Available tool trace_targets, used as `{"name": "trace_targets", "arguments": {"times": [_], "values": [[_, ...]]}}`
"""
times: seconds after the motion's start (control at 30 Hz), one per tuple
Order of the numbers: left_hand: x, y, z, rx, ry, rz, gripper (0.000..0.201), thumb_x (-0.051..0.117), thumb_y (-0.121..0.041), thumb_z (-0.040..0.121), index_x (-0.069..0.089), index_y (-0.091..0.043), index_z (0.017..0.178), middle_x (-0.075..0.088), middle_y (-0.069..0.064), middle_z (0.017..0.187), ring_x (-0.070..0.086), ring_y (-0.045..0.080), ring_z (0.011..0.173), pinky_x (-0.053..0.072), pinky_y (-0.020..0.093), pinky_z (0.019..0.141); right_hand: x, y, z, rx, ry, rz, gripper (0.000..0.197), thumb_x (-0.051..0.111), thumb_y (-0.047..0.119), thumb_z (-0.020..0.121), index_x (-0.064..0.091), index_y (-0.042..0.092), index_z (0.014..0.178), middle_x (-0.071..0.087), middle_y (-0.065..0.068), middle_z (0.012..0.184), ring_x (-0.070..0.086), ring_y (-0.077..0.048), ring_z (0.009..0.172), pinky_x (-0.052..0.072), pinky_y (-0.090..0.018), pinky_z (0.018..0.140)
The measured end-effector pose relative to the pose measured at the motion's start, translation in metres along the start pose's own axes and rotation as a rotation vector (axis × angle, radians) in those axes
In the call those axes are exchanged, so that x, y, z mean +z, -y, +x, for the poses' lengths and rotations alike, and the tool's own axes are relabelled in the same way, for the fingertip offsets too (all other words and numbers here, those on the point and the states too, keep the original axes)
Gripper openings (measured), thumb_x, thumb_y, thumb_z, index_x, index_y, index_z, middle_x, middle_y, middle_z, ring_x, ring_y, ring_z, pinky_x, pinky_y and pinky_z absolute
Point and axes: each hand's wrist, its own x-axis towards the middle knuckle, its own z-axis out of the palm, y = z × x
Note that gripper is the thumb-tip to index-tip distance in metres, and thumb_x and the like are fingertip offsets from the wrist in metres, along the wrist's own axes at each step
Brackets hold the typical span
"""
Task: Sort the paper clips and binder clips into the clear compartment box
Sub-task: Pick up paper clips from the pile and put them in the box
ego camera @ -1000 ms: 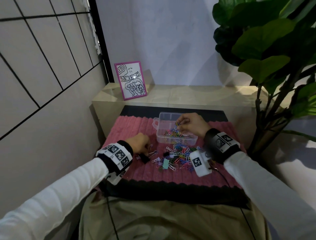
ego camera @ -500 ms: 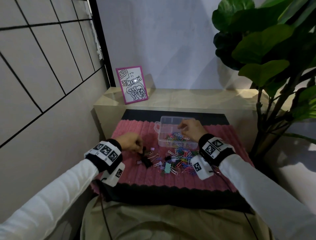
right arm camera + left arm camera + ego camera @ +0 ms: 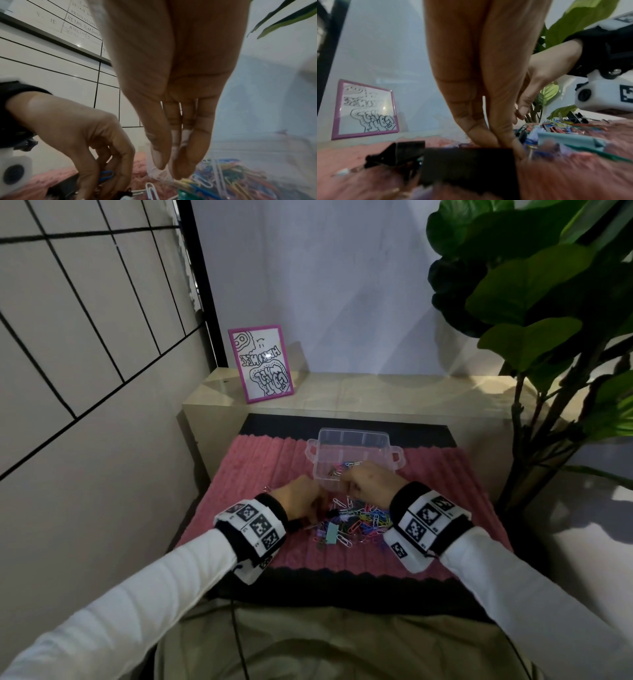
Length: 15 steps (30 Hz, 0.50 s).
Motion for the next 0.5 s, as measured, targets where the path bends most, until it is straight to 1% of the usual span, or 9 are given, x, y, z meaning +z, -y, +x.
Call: {"name": "trace_targets", "arguments": {"times": [0.03,0.07,0.13,0.2,0.27,0.33,0.4,0.43,0.5], "values": [[0.001,-0.001,0.001,-0.003,0.012,0.029,0.026,0.065,-0.008,0.080,0.064,-0.004,0.107,0.068,0.011,0.108,0.062,0.024,0.101,0.046,0.026,0.086,0.000,-0.004,-0.001,0.006,0.011,0.005,0.016,0.054,0.001,0.084,0.067,0.008,0.090,0.067,-0.009,0.094,0.064,-0.025,0.088,0.052,-0.033,0.075],[0.002,-0.001,0.002,-0.006,0.027,0.051,0.026,0.065,-0.008,0.081,0.064,-0.003,0.106,0.067,0.012,0.109,0.062,0.025,0.102,0.045,0.027,0.086,0.001,-0.006,-0.002,0.010,0.029,0.018,0.017,0.054,0.000,0.083,0.067,0.008,0.090,0.068,-0.009,0.092,0.064,-0.022,0.086,0.050,-0.029,0.073],[0.002,-0.001,0.005,0.004,0.071,0.083,0.023,0.064,-0.009,0.081,0.064,-0.003,0.103,0.067,0.013,0.109,0.061,0.026,0.102,0.045,0.030,0.088,0.002,-0.008,-0.005,0.016,0.078,0.044,0.016,0.057,0.000,0.082,0.067,0.007,0.093,0.069,-0.009,0.093,0.063,-0.018,0.083,0.045,-0.022,0.070],[-0.001,0.000,0.006,0.009,0.115,0.086,0.022,0.063,-0.009,0.082,0.065,-0.004,0.103,0.067,0.012,0.109,0.061,0.026,0.102,0.046,0.031,0.088,0.006,-0.008,-0.005,0.009,0.142,0.037,0.018,0.062,0.004,0.081,0.065,0.007,0.099,0.069,-0.009,0.097,0.062,-0.017,0.086,0.042,-0.022,0.071],[-0.003,0.005,0.005,0.003,0.129,0.055,0.023,0.060,-0.010,0.084,0.064,-0.005,0.106,0.066,0.010,0.110,0.061,0.024,0.099,0.045,0.028,0.085,0.011,-0.007,-0.003,-0.003,0.184,-0.002,0.024,0.066,0.009,0.080,0.063,0.009,0.104,0.065,-0.007,0.104,0.058,-0.017,0.091,0.040,-0.024,0.073],[-0.005,0.014,0.004,-0.008,0.126,-0.032,0.022,0.059,-0.010,0.084,0.063,-0.005,0.105,0.066,0.010,0.106,0.059,0.018,0.088,0.045,0.021,0.074,0.016,-0.007,-0.001,0.003,0.209,-0.006,0.027,0.067,0.011,0.079,0.061,0.009,0.106,0.063,-0.007,0.106,0.056,-0.017,0.091,0.042,-0.026,0.073],[-0.009,0.022,0.001,-0.012,0.103,-0.175,0.018,0.059,-0.009,0.085,0.062,-0.004,0.102,0.065,0.008,0.097,0.057,0.013,0.077,0.044,0.011,0.063,0.019,-0.006,0.000,0.018,0.222,0.006,0.023,0.068,0.012,0.079,0.061,0.007,0.101,0.064,-0.009,0.100,0.055,-0.016,0.084,0.043,-0.027,0.071],[-0.014,0.025,0.000,-0.013,0.081,-0.252,0.016,0.059,-0.007,0.085,0.062,-0.003,0.101,0.063,0.005,0.094,0.056,0.011,0.073,0.045,0.008,0.061,0.019,-0.006,0.000,0.020,0.215,0.014,0.020,0.068,0.011,0.079,0.062,0.006,0.097,0.064,-0.009,0.096,0.054,-0.016,0.082,0.043,-0.027,0.070],[-0.026,0.030,-0.001,-0.007,0.020,-0.367,0.013,0.058,-0.005,0.085,0.062,-0.004,0.098,0.062,0.003,0.089,0.057,0.009,0.071,0.046,0.009,0.063,0.019,-0.007,0.000,0.025,0.172,0.067,0.014,0.068,0.008,0.078,0.064,0.004,0.091,0.066,-0.009,0.092,0.054,-0.014,0.078,0.042,-0.023,0.067]]}}
